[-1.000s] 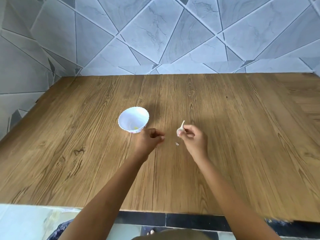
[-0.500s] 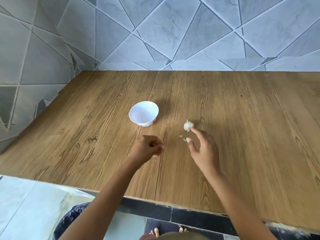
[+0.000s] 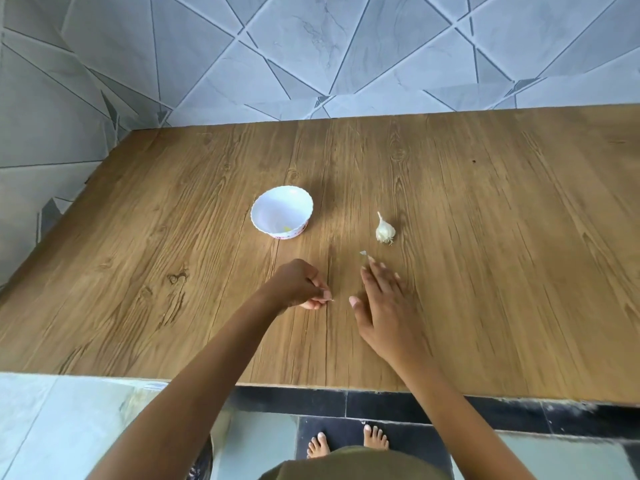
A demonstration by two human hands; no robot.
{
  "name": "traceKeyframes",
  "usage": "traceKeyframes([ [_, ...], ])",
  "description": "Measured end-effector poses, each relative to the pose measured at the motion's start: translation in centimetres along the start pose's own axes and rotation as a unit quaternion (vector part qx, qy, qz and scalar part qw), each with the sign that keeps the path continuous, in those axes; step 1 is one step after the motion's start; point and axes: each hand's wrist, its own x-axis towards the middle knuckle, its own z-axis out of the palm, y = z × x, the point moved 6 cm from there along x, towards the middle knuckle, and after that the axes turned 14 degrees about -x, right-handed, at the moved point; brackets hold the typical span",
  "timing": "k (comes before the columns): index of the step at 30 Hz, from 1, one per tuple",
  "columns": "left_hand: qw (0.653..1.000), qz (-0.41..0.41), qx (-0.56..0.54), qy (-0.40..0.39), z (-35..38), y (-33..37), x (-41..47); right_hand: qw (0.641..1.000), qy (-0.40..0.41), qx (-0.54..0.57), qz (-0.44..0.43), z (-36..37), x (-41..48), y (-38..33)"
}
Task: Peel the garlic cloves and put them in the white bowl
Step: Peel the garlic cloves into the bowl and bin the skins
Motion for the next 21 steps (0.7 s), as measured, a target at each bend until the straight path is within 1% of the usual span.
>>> traceKeyframes([
  [5, 0.993, 0.047, 0.105, 0.022, 0.2, 0.4, 0.1, 1.000, -0.015, -0.001, 0.002, 0.3, -0.1, -0.1],
  [7, 0.983, 0.070, 0.163, 0.046, 0.4, 0.9, 0.0, 1.000, -0.024, 0.000, 0.002, 0.4, -0.1, -0.1],
  [9, 0.965, 0.095, 0.235, 0.059, 0.8, 1.7, -0.2, 0.999, -0.037, 0.009, 0.002, 0.5, 0.0, -0.1],
  [13, 0.960, 0.109, 0.255, 0.050, 1.0, 2.5, -0.2, 0.999, -0.031, 0.043, 0.002, 0.4, -0.1, -0.2],
  [14, 0.964, 0.112, 0.238, 0.046, 0.8, 2.5, -0.3, 0.997, -0.025, 0.072, 0.002, 0.1, -0.1, -0.1],
  [15, 0.975, 0.112, 0.190, 0.039, 0.6, 2.2, -0.4, 0.994, -0.014, 0.110, 0.003, -0.2, -0.1, 0.0],
  [16, 0.989, 0.102, 0.103, 0.023, 0.4, 1.7, -0.6, 0.988, 0.000, 0.156, 0.003, -0.7, -0.1, 0.2],
  [17, 0.996, 0.089, -0.007, 0.007, 0.4, 1.1, -0.9, 0.979, 0.018, 0.203, 0.000, -1.2, -0.1, 0.3],
  [18, 0.991, 0.081, -0.108, -0.004, 0.4, 0.5, -1.3, 0.968, 0.029, 0.248, 0.003, -1.8, -0.2, 0.4],
  [19, 0.980, 0.083, -0.178, -0.006, 0.4, 0.1, -1.6, 0.954, 0.023, 0.299, 0.015, -2.2, -0.2, 0.5],
  [20, 0.972, 0.091, -0.215, 0.000, 0.4, -0.4, -1.8, 0.932, -0.005, 0.359, 0.040, -2.3, -0.1, 0.4],
  [21, 0.967, 0.104, -0.234, 0.008, 0.4, -0.7, -1.9, 0.897, -0.049, 0.432, 0.077, -2.3, 0.0, 0.1],
])
